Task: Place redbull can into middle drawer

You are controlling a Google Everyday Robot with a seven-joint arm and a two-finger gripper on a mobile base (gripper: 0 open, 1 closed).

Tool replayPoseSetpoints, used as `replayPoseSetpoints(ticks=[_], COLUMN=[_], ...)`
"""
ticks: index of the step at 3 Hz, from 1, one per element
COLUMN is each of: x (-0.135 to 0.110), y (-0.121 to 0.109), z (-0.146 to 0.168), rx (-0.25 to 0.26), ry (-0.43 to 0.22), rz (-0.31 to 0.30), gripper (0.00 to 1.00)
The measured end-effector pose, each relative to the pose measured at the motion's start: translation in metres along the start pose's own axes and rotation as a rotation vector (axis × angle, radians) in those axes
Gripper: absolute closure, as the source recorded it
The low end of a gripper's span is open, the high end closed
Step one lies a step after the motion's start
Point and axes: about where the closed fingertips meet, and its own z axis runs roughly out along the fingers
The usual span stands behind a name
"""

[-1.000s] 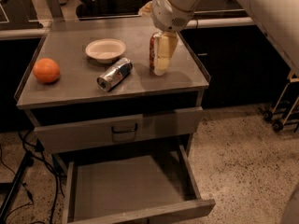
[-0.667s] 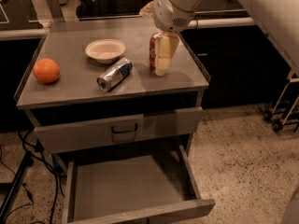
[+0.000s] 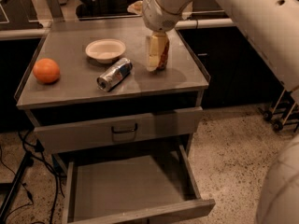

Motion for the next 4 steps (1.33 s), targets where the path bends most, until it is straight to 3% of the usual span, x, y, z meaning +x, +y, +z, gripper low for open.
replayPoseSetpoints(ticks=[1,2,4], x=[-0.003,-0.007,-0.027], y=[-0.004,-0.002,0.005], z=[0.015,0.017,0.058], rx=[0.002,-0.025,-0.142], ry=[-0.011,-0.004,0.010], rz=[0.000,-0.040,-0.208], gripper=[0.00,0.00,0.00])
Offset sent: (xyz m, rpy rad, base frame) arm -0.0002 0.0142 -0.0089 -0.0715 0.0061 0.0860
